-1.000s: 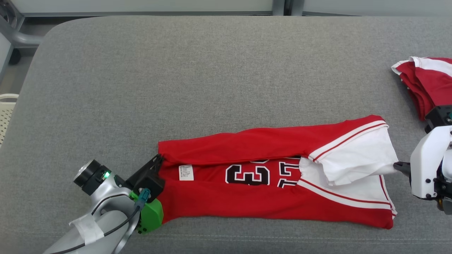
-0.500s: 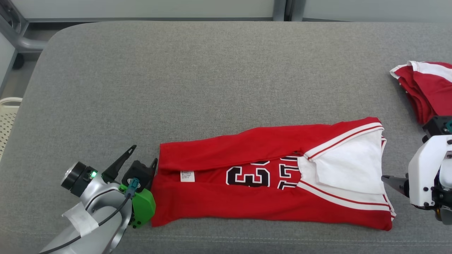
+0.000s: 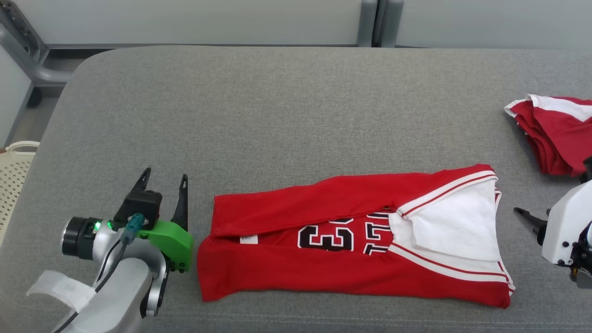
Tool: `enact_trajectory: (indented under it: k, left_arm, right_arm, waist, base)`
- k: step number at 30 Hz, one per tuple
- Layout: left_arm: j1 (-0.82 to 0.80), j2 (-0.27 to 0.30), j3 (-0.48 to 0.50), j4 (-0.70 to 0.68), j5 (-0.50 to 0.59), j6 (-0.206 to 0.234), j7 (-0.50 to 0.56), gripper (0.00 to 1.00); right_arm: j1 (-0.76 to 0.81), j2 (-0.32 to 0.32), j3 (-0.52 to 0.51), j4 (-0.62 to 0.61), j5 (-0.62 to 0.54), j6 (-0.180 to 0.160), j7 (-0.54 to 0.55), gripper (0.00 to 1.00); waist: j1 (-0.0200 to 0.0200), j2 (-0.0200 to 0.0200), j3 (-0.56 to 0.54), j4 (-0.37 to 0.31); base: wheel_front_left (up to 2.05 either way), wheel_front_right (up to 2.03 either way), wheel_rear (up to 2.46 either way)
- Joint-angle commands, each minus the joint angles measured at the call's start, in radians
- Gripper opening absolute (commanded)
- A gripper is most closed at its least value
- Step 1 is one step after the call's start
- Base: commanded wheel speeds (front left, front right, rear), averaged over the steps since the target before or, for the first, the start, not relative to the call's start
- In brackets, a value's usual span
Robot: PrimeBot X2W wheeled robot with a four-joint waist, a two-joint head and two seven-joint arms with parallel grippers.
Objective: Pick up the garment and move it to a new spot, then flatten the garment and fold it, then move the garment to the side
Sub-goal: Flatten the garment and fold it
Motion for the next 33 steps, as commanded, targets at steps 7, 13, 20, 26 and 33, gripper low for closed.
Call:
enact_trajectory:
  k: [7,13,20,26,33]
  left_arm:
    - [0.162,-0.046,0.268,-0.263,-0.18,-0.009,-0.019,1.0]
    - [0.256,-0.108,0.448,-0.36,-0.261,-0.049,-0.019,1.0]
    - [0.325,-0.118,0.488,-0.393,-0.229,-0.121,-0.018,1.0]
    - [0.398,-0.118,0.479,-0.405,-0.152,-0.169,-0.018,1.0]
    - [0.48,-0.123,0.481,-0.401,-0.077,-0.176,-0.018,1.0]
  right_arm:
    - [-0.029,0.157,-0.073,0.065,-0.102,0.0,-0.314,1.0]
    - [-0.043,0.212,-0.05,0.122,-0.081,0.0,-0.524,1.0]
    - [-0.036,0.241,0.011,0.223,-0.049,0.0,-0.811,1.0]
    - [-0.018,0.242,0.107,0.329,-0.036,0.0,-1.033,1.0]
    - [0.002,0.243,0.183,0.411,-0.063,0.0,-1.172,1.0]
  waist:
    - [0.0,0.0,-0.06,-0.001]
    - [0.0,0.0,-0.09,-0.007]
    - [0.0,0.0,-0.12,-0.015]
    - [0.0,0.0,-0.134,-0.017]
    - [0.0,0.0,-0.141,-0.016]
  base:
    - [0.0,0.0,0.0]
    - [0.0,0.0,0.0]
    - [0.0,0.0,0.0]
    - [0.0,0.0,0.0]
    - [0.0,0.0,0.0]
